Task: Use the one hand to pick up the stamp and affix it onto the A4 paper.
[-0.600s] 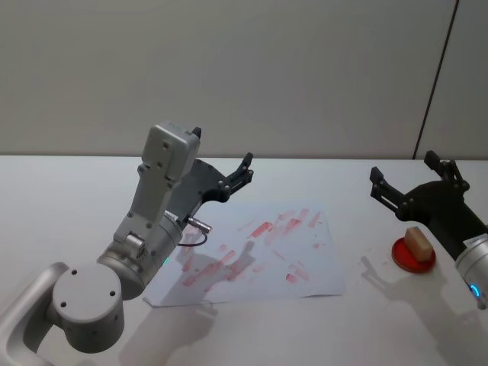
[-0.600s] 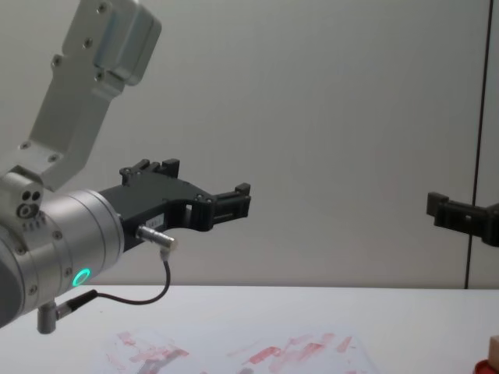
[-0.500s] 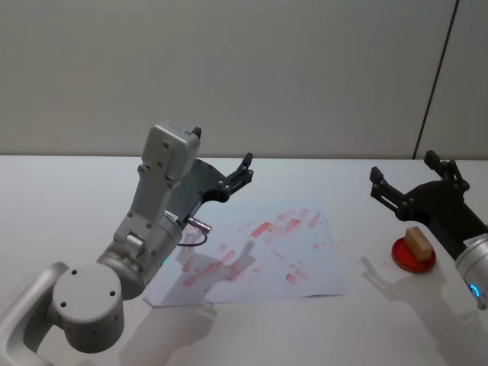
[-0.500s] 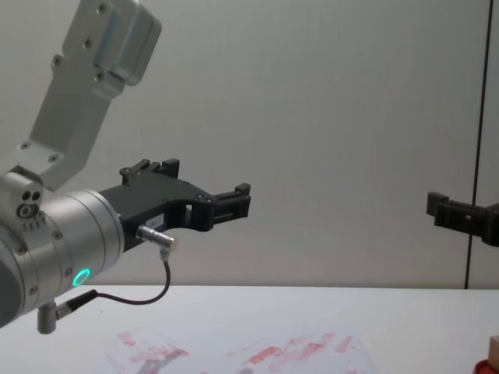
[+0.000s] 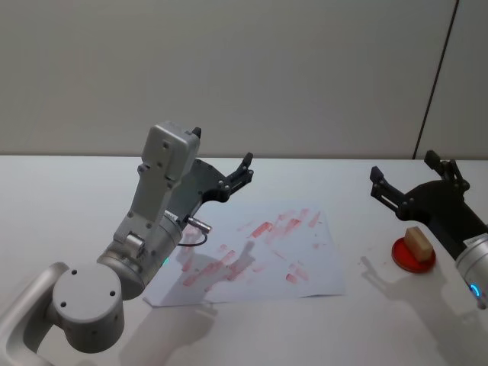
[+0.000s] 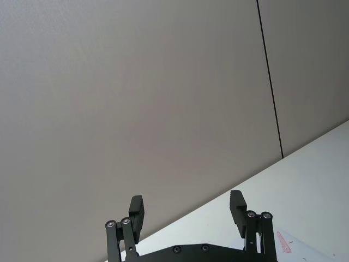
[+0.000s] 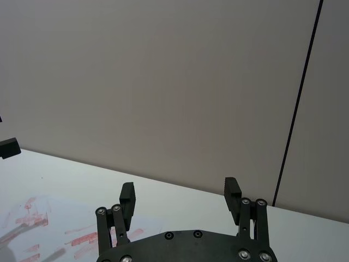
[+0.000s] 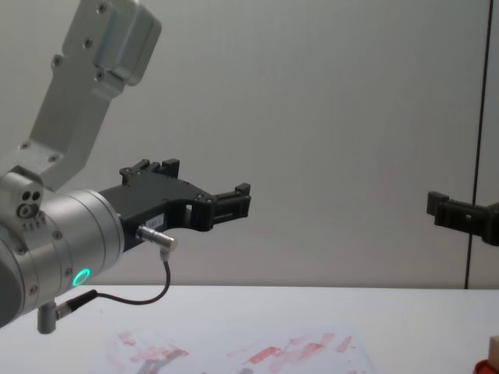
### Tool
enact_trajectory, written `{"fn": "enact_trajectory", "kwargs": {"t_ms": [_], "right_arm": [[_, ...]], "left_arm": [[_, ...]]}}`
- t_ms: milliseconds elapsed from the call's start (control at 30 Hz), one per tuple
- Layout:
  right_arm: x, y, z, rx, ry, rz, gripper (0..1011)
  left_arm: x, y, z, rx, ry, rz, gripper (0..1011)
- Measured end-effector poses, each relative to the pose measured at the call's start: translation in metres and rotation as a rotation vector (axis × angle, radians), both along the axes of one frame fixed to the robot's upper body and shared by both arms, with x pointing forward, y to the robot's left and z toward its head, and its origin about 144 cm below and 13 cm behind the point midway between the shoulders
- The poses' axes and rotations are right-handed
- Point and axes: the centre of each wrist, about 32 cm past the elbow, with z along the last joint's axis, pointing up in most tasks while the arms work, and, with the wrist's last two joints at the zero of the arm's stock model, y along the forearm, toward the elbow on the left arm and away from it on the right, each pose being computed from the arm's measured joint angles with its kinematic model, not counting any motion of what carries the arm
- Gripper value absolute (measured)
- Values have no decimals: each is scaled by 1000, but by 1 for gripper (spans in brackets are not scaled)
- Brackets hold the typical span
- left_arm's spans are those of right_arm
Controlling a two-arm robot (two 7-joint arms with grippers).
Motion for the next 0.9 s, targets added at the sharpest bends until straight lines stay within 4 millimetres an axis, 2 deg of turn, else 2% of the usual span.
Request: {"fn": "enact_trajectory", "kwargs": {"t_ms": [900], "right_arm": [[-1, -2, -1, -3, 2, -3, 1001]], "left_arm": [[0, 0, 0, 0, 0, 0, 1002]]}}
